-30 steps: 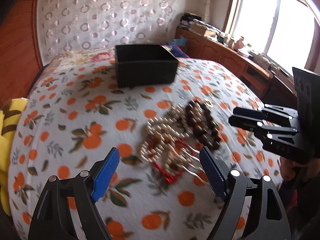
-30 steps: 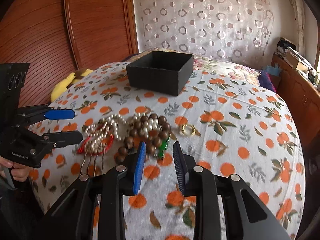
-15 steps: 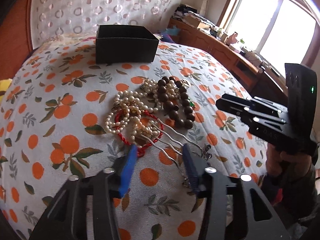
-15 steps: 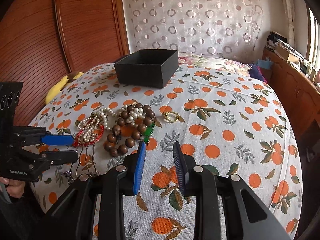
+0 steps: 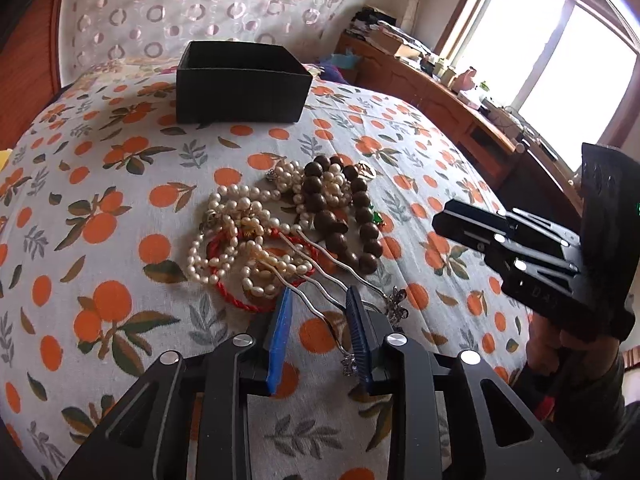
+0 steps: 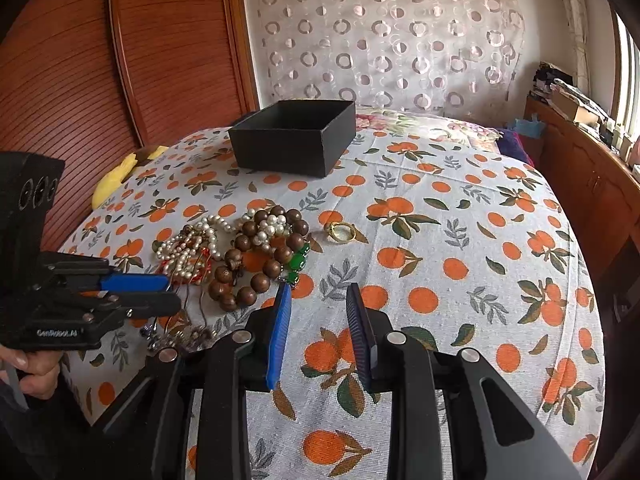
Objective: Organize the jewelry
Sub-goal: 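Grasp the silver crystal hairpin with the left tool while the right tool grasps the brown bead bracelet, then lower the brown bead bracelet into the box with the right tool while the left tool drops the hairpin in, then move both open tools from the box back to the jewelry pile, then grasp the pearl necklace with green pendant with the right tool and lift, then carry the pearl necklace into the box with the right tool while the left tool carries the bead necklace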
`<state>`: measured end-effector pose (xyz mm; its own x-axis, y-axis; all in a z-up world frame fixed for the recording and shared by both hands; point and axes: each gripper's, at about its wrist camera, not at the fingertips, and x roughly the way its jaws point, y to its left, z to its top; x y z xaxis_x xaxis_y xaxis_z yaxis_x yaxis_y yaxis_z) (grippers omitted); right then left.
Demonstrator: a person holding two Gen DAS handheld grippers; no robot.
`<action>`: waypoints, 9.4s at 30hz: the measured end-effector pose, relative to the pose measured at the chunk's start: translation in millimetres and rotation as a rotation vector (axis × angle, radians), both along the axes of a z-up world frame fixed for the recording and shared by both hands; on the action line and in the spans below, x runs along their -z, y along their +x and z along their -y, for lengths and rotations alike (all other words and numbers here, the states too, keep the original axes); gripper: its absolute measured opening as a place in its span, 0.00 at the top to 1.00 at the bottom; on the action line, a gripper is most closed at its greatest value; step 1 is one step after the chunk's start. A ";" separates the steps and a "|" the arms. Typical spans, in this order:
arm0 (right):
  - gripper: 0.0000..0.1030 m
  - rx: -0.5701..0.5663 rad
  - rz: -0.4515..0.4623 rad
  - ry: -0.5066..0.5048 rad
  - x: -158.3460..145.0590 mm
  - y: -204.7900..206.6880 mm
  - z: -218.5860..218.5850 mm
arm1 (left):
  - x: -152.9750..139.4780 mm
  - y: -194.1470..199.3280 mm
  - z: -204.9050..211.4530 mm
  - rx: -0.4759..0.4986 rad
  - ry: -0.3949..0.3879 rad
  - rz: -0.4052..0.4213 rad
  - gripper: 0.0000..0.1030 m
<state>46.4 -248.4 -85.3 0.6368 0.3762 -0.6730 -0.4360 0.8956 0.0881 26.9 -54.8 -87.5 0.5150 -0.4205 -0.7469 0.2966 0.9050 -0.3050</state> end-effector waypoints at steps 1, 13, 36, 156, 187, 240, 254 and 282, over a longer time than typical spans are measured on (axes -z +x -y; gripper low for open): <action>0.70 0.000 -0.001 0.001 0.7 -0.5 0.2 | 0.0 0.4 -1.5 -0.002 -0.008 0.000 0.81; 0.70 -0.011 -0.009 0.000 5.8 -0.3 -6.7 | -9.5 -12.3 -25.3 -0.007 0.054 0.023 0.97; 0.70 -0.077 -0.020 -0.004 1.3 27.3 -40.1 | -49.9 -22.3 -74.0 -0.115 0.081 0.179 0.99; 0.82 -0.064 0.066 0.081 -44.8 212.6 -36.0 | -63.1 214.7 -22.5 -0.052 0.082 0.150 0.99; 0.82 -0.061 0.098 -0.006 -53.7 109.3 -32.9 | -84.2 107.1 -61.0 -0.135 0.122 0.250 0.67; 0.78 -0.037 0.142 0.025 -55.7 55.8 -21.6 | -2.0 18.1 -48.7 -0.028 0.222 0.100 0.83; 0.78 -0.049 0.148 0.019 -61.0 52.1 -26.2 | -24.6 24.8 -45.0 -0.028 0.239 0.172 0.97; 0.78 -0.130 0.311 0.002 -144.5 54.7 -51.0 | -164.4 43.4 -58.5 -0.104 0.159 0.434 0.97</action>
